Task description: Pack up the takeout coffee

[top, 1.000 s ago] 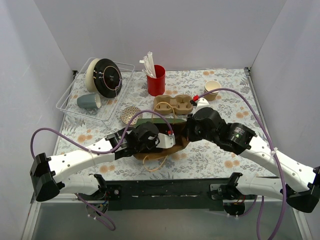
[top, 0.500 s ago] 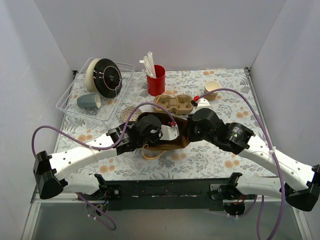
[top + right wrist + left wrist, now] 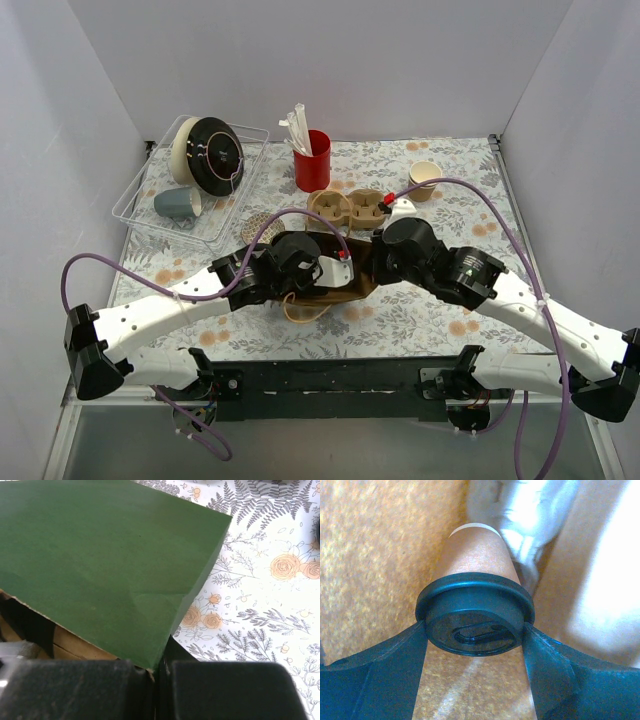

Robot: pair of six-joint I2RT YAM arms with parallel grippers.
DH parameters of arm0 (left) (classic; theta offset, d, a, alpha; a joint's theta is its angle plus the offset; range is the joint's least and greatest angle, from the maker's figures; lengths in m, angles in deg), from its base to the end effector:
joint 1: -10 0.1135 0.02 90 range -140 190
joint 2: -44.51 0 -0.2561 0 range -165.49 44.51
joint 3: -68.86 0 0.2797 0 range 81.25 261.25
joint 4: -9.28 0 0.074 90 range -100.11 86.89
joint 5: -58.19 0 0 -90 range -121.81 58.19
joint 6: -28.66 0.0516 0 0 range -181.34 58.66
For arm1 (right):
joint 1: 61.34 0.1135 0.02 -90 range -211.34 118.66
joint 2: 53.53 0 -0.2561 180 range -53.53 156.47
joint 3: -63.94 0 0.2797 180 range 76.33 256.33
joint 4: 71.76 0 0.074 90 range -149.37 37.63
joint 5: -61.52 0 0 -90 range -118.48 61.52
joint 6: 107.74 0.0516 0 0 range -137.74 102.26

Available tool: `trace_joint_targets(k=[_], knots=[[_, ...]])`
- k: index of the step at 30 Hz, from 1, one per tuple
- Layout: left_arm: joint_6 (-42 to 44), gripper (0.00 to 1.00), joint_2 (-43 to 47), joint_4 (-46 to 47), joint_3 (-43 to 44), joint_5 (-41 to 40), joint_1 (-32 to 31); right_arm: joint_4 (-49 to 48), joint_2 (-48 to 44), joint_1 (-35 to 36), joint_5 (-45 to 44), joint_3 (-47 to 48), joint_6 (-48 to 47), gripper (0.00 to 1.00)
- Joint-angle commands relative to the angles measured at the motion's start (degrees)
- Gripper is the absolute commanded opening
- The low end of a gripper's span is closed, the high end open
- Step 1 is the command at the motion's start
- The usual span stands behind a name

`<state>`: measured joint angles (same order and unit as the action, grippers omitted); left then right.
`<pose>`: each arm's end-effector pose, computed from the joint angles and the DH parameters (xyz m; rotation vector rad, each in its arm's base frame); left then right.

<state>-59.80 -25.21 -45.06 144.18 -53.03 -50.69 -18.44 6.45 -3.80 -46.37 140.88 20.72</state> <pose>0.1583 -0.2438 0.2892 1.0689 2.0905 -0.0536 0.1521 0.2096 0.3439 -0.1945 2.2273 0.6026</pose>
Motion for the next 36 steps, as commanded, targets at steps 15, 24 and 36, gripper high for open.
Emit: trace_joint_targets(k=[15, 24, 36], knots=[[1.63, 0.00, -1.47, -7.08, 2.19, 2.23, -0.40, -11.04, 0.39, 1.00, -6.99, -4.09, -7.87, 0.01], [3.21, 0.00, -3.68, -10.43, 3.86, -1.02, -0.22, -6.83, 3.65, 1.00, -6.28, -0.13, -5.76, 0.01], [6.63, 0.00, -5.96, -9.11, 3.69, -7.78, -0.22, -5.16, 4.53, 1.08, -4.70, 0.84, -4.53, 0.01]])
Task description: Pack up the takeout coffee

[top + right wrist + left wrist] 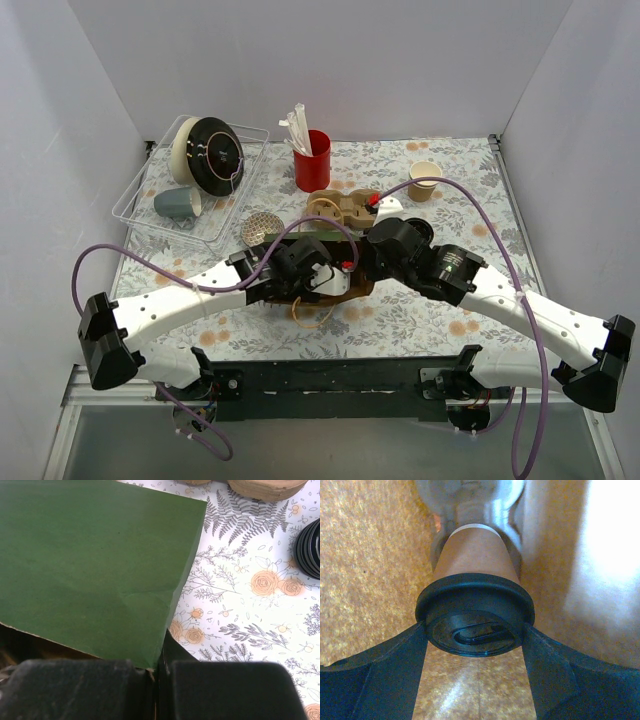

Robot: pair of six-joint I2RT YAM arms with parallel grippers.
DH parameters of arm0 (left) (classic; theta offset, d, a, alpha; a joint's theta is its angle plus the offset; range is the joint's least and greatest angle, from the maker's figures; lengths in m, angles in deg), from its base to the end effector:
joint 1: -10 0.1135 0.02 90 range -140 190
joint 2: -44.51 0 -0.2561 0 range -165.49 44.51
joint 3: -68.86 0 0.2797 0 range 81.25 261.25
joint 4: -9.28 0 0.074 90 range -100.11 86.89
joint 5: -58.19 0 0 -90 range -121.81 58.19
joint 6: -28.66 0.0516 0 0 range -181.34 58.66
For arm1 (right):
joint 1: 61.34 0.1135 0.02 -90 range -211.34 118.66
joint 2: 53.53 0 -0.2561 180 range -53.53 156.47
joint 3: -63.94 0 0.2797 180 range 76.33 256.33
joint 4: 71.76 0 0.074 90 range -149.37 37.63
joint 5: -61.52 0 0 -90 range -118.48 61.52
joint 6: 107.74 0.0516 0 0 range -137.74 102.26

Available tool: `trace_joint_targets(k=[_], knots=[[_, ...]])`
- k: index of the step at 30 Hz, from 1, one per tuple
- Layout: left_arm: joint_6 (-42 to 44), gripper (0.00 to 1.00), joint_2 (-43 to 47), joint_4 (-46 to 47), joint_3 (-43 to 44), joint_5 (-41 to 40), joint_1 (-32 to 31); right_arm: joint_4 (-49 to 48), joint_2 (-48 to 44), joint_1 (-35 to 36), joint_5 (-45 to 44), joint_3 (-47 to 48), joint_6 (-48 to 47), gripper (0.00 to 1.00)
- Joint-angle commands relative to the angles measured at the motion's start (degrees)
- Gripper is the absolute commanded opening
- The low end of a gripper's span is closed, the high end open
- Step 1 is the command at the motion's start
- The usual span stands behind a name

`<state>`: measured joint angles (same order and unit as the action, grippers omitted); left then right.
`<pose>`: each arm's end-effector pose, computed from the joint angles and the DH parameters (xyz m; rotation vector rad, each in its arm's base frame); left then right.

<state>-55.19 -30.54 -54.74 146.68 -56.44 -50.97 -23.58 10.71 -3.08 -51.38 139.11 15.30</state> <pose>0.1602 -0.2444 0.2684 1.2651 2.1599 0.1895 0.1644 0.2276 0.3236 -0.2634 2.1845 0.4663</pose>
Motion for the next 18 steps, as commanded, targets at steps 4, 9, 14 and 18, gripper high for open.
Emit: trace_joint_targets(k=[4, 9, 14, 18], knots=[[3.25, 0.00, -1.24, 2.06, 0.31, -6.49, 0.15, 0.51, 0.26, 0.28, 1.18, 2.52, 0.63, 0.01], [3.51, 0.00, -1.77, 4.61, -0.82, -9.48, 0.32, 0.25, 0.18, 0.28, 2.50, 2.43, 0.36, 0.01], [3.69, 0.00, -0.98, 6.37, -2.94, -7.91, 0.59, -0.55, -0.53, 0.28, 3.47, 0.94, -0.25, 0.01], [4.74, 0.00, -0.45, 8.04, -4.78, -6.05, 0.76, -2.82, -1.93, 0.28, 4.70, -0.38, -1.57, 0.01]])
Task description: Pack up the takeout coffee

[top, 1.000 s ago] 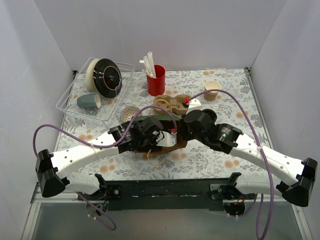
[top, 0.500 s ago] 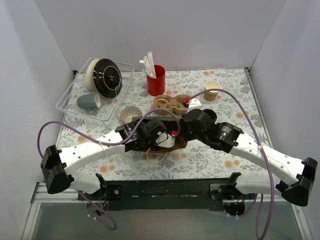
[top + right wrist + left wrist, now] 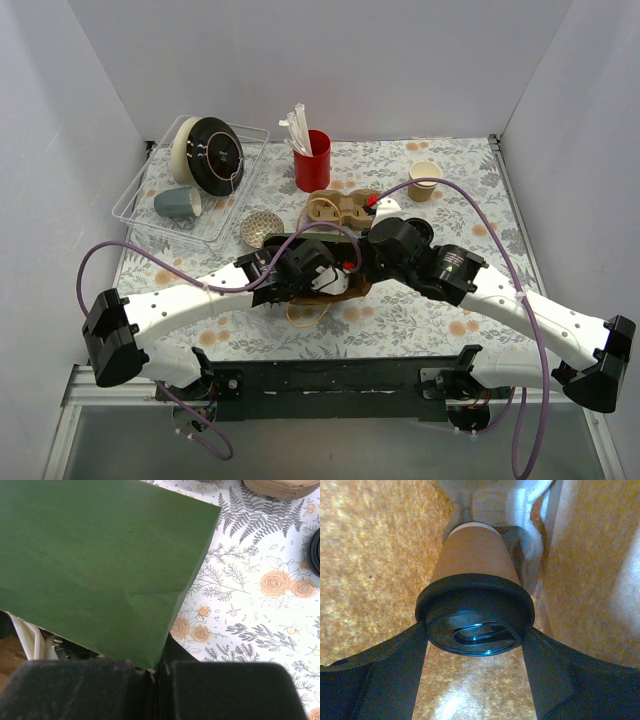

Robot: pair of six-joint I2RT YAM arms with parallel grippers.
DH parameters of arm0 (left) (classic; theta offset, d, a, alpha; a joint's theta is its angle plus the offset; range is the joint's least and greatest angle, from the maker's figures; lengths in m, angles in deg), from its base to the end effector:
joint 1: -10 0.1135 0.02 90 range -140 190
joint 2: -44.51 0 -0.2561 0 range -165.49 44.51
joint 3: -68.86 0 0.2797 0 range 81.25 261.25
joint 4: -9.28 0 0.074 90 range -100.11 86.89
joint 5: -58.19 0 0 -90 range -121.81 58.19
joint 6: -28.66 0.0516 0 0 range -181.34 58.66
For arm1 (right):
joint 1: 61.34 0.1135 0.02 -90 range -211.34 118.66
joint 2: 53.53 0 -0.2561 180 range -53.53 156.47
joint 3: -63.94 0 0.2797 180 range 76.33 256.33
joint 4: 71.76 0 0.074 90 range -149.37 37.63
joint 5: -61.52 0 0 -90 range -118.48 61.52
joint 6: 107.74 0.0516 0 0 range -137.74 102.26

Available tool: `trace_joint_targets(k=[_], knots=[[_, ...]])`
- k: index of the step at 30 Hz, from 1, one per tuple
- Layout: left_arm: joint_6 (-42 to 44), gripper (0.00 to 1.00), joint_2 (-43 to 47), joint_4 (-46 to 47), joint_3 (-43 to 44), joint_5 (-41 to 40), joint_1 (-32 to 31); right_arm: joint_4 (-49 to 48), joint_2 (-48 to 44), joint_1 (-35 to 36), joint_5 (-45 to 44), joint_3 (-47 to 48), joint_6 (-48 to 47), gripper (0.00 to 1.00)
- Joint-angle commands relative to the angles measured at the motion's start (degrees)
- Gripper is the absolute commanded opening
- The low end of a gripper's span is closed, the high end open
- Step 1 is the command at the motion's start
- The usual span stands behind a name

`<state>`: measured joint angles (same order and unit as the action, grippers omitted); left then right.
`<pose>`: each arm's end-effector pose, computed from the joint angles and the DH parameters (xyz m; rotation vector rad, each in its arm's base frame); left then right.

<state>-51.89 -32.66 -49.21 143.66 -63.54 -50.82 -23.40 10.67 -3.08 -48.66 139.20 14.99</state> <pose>0.1700 -0.2487 0.2487 1.2526 2.0920 0.3489 0.1627 0.2291 0.3235 -0.2987 2.2015 0.5057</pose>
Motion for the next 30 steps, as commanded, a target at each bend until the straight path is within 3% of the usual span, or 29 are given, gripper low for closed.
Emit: trace_joint_targets(k=[1, 12, 20, 30], knots=[[1.18, 0.00, 1.49, 2.43, -2.03, 1.14, 0.79, -3.53, -2.06, 0.28, 2.60, -0.56, -1.61, 0.01], [-1.62, 0.00, 0.00, 2.34, 0.16, 8.51, 2.28, -7.92, -2.07, 0.28, 4.37, -0.29, -6.71, 0.01], [-4.53, 0.00, -1.85, -2.84, 5.26, 13.00, 3.25, -8.63, -2.42, 0.19, 3.75, -1.87, -6.28, 0.01], [-1.28, 0.00, -1.93, -1.18, 3.77, 13.96, 5.27, -10.12, -2.77, -0.69, 5.94, -3.63, -5.22, 0.01]])
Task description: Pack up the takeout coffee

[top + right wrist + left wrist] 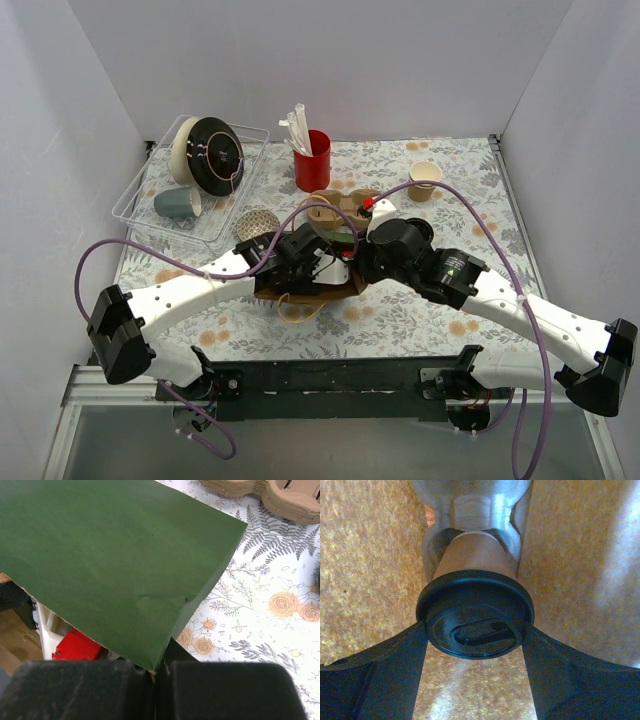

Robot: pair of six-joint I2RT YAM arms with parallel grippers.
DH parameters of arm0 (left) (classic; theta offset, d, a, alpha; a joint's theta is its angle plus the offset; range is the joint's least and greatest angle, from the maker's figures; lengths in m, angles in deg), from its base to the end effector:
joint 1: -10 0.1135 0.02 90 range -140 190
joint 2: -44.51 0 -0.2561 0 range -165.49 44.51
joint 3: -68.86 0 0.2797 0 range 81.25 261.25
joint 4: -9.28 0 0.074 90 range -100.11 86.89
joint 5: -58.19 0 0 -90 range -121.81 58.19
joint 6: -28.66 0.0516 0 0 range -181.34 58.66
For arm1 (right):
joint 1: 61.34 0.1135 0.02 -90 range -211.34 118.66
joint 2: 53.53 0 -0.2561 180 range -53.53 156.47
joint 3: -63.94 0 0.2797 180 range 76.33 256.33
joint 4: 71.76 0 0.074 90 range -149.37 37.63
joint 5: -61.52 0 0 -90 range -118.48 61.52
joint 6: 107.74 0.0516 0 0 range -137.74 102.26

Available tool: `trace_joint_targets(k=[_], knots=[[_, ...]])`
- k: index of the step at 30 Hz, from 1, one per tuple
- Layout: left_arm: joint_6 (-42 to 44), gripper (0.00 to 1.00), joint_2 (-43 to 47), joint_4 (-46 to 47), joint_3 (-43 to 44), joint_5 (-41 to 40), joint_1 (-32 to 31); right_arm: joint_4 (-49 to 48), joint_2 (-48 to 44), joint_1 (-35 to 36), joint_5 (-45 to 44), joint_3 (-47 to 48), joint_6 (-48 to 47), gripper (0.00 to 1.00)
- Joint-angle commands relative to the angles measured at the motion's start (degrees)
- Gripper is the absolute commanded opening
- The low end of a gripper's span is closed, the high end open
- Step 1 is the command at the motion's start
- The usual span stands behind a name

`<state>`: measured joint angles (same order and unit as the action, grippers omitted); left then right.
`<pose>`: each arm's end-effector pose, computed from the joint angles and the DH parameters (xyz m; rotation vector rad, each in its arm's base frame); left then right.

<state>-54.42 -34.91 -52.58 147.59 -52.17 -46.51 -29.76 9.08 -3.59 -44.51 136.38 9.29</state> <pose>0.1855 -0.2479 0.2533 1.2495 2.2354 0.1550 0.1627 0.2312 0.3228 -0.4096 2.1243 0.5789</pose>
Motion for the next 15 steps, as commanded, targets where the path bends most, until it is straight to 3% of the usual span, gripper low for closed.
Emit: trace_joint_targets(k=[1, 15], knots=[[1.08, 0.00, 0.58, 2.62, 0.01, 3.04, 1.66, -4.46, -1.35, -0.19, 2.40, -0.99, 0.31, 0.01], [5.83, 0.00, 6.20, 11.67, -7.19, 9.11, 5.09, -8.86, -0.47, -0.19, 4.52, -2.04, -4.35, 0.01]])
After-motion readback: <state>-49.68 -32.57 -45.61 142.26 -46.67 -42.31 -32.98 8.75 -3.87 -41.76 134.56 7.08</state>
